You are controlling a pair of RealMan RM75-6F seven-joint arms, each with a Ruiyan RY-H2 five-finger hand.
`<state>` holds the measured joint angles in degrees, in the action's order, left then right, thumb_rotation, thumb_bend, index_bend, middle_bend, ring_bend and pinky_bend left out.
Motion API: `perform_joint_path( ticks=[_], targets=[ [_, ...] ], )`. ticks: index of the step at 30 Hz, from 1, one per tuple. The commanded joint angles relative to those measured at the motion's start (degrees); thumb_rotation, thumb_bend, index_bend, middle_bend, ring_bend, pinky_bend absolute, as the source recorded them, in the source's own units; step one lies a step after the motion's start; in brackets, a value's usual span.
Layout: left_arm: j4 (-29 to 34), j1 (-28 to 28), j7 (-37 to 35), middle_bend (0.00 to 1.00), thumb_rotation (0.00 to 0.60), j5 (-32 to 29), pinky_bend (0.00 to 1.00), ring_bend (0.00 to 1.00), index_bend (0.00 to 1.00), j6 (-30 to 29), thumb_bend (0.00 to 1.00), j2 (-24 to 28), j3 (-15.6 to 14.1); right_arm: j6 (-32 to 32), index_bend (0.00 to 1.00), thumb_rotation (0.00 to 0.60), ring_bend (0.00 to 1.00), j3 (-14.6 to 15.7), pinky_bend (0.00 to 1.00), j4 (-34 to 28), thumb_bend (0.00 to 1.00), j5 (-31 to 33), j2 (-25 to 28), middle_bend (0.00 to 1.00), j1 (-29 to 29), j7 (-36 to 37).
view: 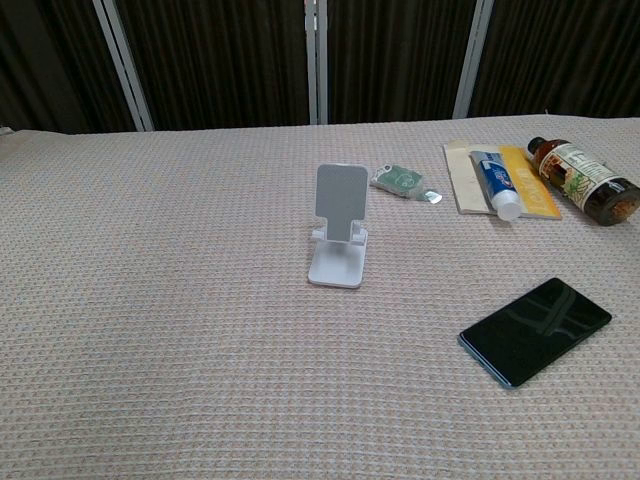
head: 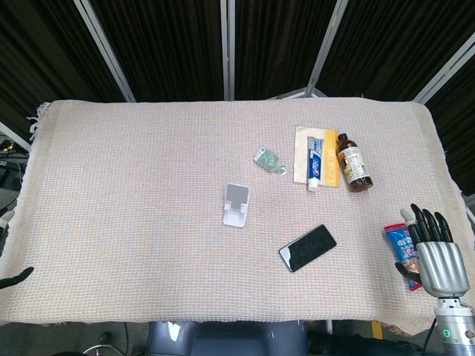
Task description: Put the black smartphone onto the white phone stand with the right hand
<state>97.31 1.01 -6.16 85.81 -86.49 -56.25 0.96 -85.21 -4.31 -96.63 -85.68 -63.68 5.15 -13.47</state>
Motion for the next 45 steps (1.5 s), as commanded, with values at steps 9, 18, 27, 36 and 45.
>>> perform_joint_path(
  ticks=[9, 18, 27, 36, 45],
  targets=[
    [-0.1, -0.1, -0.4, 0.0, 0.6, -0.4, 0.0, 0.0, 0.0, 0.0, 0.0, 0.2, 0.1, 1.6, 0.0, 0.6, 0.0, 0.9, 0.0, 0.0, 0.0, -0.7, -0.3, 0.0, 0.6, -0.3],
    [-0.8, 0.9, 0.7, 0.0, 0.6, -3.7, 0.0, 0.0, 0.0, 2.3, 0.0, -0.5, 1.2, 20.3, 0.0, 0.6, 0.0, 4.3, 0.0, 7.2, 0.0, -12.5, -2.2, 0.0, 14.2, 7.9],
    [-1.3, 1.6, 3.2, 0.0, 0.6, -8.5, 0.0, 0.0, 0.0, 4.6, 0.0, -1.5, 2.5, 29.6, 0.04, 0.6, 0.02, 6.6, 0.06, 20.5, 0.0, -23.2, -10.5, 0.1, 27.6, 19.1],
    [-2.0, 2.1, 5.0, 0.0, 0.6, -10.6, 0.0, 0.0, 0.0, 6.0, 0.0, -2.3, 2.9, 30.5, 0.11, 0.6, 0.09, 7.6, 0.13, 26.9, 0.0, -25.7, -16.4, 0.17, 31.9, 20.0],
    [-1.7, 1.9, 5.1, 0.0, 0.6, -10.3, 0.0, 0.0, 0.0, 5.6, 0.0, -2.2, 2.9, 29.4, 0.14, 0.6, 0.12, 8.9, 0.14, 30.3, 0.0, -26.7, -18.8, 0.2, 33.2, 18.2]
  ],
)
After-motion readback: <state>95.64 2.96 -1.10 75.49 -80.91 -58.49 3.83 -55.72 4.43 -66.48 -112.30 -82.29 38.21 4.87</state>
